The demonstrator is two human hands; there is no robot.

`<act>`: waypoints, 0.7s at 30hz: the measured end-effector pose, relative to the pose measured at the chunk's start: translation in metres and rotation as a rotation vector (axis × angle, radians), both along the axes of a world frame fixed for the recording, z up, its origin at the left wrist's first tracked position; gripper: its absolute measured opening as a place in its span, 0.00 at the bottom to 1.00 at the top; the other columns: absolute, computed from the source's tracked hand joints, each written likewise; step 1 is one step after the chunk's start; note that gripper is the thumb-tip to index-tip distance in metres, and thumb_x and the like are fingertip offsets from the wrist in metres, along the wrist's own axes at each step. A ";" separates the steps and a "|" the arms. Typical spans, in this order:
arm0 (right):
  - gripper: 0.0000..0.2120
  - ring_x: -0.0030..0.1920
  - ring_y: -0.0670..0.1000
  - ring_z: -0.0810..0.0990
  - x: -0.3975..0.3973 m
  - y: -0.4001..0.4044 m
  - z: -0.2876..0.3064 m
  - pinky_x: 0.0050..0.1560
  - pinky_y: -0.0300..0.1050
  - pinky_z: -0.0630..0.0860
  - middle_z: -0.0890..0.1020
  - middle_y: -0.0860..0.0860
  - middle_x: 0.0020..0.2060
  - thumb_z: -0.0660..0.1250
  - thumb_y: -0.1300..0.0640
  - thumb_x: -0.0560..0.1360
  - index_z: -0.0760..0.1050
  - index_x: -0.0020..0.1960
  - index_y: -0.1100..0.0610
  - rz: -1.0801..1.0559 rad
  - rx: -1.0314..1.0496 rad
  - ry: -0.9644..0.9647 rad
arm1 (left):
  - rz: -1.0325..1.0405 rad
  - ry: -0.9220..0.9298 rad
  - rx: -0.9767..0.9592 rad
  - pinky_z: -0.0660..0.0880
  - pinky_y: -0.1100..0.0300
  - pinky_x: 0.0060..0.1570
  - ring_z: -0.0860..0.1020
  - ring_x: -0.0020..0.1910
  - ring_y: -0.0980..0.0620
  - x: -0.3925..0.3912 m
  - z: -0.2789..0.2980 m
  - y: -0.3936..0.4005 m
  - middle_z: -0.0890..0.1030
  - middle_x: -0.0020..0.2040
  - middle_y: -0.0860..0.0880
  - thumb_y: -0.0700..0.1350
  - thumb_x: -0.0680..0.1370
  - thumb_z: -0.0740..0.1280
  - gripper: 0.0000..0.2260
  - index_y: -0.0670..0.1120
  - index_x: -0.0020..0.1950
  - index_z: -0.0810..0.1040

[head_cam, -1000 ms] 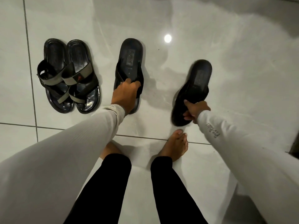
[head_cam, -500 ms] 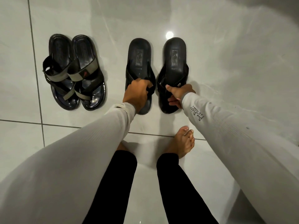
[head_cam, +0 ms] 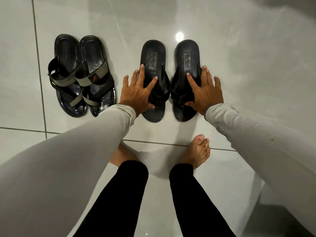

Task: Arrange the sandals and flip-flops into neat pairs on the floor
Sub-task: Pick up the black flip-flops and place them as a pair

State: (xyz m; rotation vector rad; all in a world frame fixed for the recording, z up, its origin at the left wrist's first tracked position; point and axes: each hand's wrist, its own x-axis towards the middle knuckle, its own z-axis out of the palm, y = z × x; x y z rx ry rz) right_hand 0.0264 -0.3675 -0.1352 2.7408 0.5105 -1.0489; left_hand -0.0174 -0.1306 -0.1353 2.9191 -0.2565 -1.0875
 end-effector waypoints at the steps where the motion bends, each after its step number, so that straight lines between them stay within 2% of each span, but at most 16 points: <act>1: 0.51 0.80 0.65 0.50 -0.001 0.003 0.000 0.77 0.65 0.53 0.46 0.68 0.79 0.74 0.39 0.70 0.47 0.82 0.49 -0.015 -0.005 -0.001 | 0.012 -0.002 0.001 0.58 0.35 0.75 0.53 0.80 0.34 0.000 -0.001 -0.001 0.42 0.81 0.35 0.66 0.71 0.70 0.47 0.55 0.82 0.49; 7: 0.51 0.81 0.64 0.50 -0.011 0.016 0.003 0.77 0.64 0.54 0.47 0.67 0.80 0.73 0.39 0.71 0.47 0.82 0.49 -0.032 -0.030 -0.031 | -0.002 0.001 -0.013 0.58 0.37 0.76 0.52 0.80 0.34 -0.001 0.001 0.005 0.41 0.81 0.34 0.65 0.73 0.69 0.45 0.55 0.82 0.48; 12: 0.52 0.80 0.65 0.51 -0.017 0.031 0.025 0.76 0.66 0.54 0.49 0.66 0.80 0.75 0.40 0.69 0.48 0.82 0.50 -0.031 -0.038 -0.015 | 0.053 0.003 -0.015 0.63 0.38 0.73 0.58 0.79 0.34 -0.002 0.022 0.016 0.45 0.81 0.32 0.64 0.74 0.68 0.44 0.55 0.82 0.47; 14: 0.50 0.81 0.63 0.51 -0.023 0.040 0.032 0.76 0.65 0.53 0.50 0.64 0.80 0.73 0.41 0.70 0.48 0.82 0.50 -0.026 -0.006 0.032 | 0.103 0.083 -0.022 0.68 0.40 0.69 0.64 0.75 0.34 -0.003 0.029 0.018 0.50 0.80 0.32 0.64 0.75 0.67 0.43 0.55 0.82 0.46; 17: 0.44 0.81 0.60 0.50 -0.027 0.050 0.032 0.77 0.64 0.51 0.53 0.62 0.80 0.69 0.42 0.74 0.50 0.82 0.50 -0.084 0.040 0.071 | 0.206 0.220 -0.108 0.75 0.41 0.62 0.75 0.63 0.33 0.007 0.037 0.009 0.57 0.76 0.34 0.56 0.76 0.70 0.40 0.57 0.82 0.50; 19: 0.42 0.81 0.59 0.50 -0.027 0.052 0.024 0.77 0.65 0.50 0.54 0.61 0.80 0.68 0.43 0.74 0.51 0.81 0.50 -0.129 0.038 0.110 | 0.308 0.290 -0.150 0.75 0.41 0.63 0.78 0.59 0.31 0.015 0.035 -0.003 0.60 0.73 0.35 0.51 0.77 0.71 0.39 0.57 0.82 0.53; 21: 0.42 0.82 0.58 0.49 -0.022 0.046 0.019 0.77 0.65 0.49 0.54 0.61 0.80 0.68 0.44 0.74 0.51 0.81 0.50 -0.150 0.026 0.151 | 0.396 0.331 -0.131 0.74 0.41 0.65 0.78 0.58 0.29 0.026 0.032 -0.023 0.59 0.72 0.34 0.50 0.77 0.71 0.38 0.57 0.81 0.54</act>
